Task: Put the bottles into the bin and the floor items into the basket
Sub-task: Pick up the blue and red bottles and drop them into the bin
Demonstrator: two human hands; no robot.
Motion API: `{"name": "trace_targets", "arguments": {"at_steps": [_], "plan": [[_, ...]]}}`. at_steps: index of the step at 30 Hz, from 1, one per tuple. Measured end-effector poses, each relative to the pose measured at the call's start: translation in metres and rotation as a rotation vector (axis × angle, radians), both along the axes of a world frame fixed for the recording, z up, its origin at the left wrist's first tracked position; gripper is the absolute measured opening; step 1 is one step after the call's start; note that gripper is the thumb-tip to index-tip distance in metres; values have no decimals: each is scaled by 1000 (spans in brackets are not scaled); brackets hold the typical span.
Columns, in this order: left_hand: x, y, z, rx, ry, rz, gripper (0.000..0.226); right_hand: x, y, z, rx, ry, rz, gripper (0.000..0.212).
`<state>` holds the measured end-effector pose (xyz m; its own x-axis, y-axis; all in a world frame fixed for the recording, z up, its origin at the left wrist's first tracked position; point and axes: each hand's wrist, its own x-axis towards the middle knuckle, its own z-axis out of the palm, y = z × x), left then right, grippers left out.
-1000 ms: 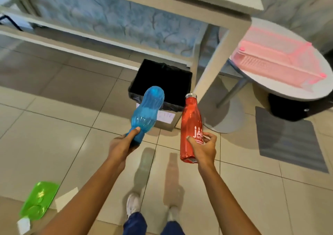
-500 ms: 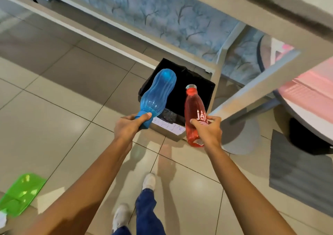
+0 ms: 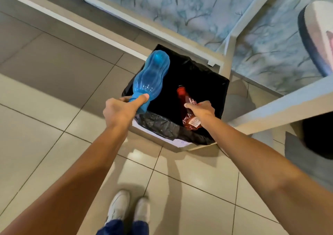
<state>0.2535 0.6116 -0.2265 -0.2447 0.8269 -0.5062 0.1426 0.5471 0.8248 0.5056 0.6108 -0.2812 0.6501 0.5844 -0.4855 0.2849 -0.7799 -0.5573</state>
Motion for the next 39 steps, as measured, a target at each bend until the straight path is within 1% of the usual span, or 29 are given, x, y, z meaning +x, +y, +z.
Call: {"name": "trace_targets", "arguments": {"at_steps": [2, 5, 7, 8, 10, 12, 14, 17, 19, 20, 22, 25, 28, 32, 35, 37, 39], "plan": [[3, 15, -11, 13, -23, -38, 62, 9, 13, -26, 16, 24, -25, 78], [9, 39, -28, 19, -59, -121, 65, 13, 29, -60, 25, 67, -80, 73], [16, 53, -36, 8, -74, -161, 69, 20, 41, -90, 30, 86, -107, 75], [20, 60, -40, -2, -85, -182, 70, 22, 47, -106, 24, 89, -123, 72], [28, 72, -46, -23, -121, -213, 65, 17, 55, -121, -3, 74, -151, 63], [34, 82, -53, -47, -146, -219, 61, 8, 58, -124, -65, -6, -112, 59], [41, 88, -58, -62, -154, -216, 58, 6, 62, -133, -147, -84, -54, 63], [47, 95, -62, -77, -145, -200, 55, 4, 67, -150, -202, -81, -19, 74], [49, 100, -65, -93, -149, -199, 59, 5, 70, -159, -229, -77, 2, 87], [50, 103, -67, -103, -154, -205, 61, 6, 72, -163, -228, -77, 3, 90], [52, 107, -69, -115, -165, -219, 62, 9, 75, -168, -188, -106, -13, 85], [57, 112, -71, -120, -155, -216, 60, 16, 77, -164, -108, -169, -21, 63], [60, 115, -75, -114, -145, -213, 54, 24, 78, -153, -32, -181, -37, 43], [68, 117, -79, -109, -174, -188, 51, 24, 77, -134, 105, -223, -56, 33], [75, 116, -82, -121, -195, -186, 50, 16, 78, -120, 218, -119, -146, 31], [79, 114, -82, -122, -206, -187, 44, 9, 80, -113, 310, 15, -251, 31], [80, 115, -81, -126, -213, -197, 41, 3, 84, -102, 425, 202, -324, 35]]}}
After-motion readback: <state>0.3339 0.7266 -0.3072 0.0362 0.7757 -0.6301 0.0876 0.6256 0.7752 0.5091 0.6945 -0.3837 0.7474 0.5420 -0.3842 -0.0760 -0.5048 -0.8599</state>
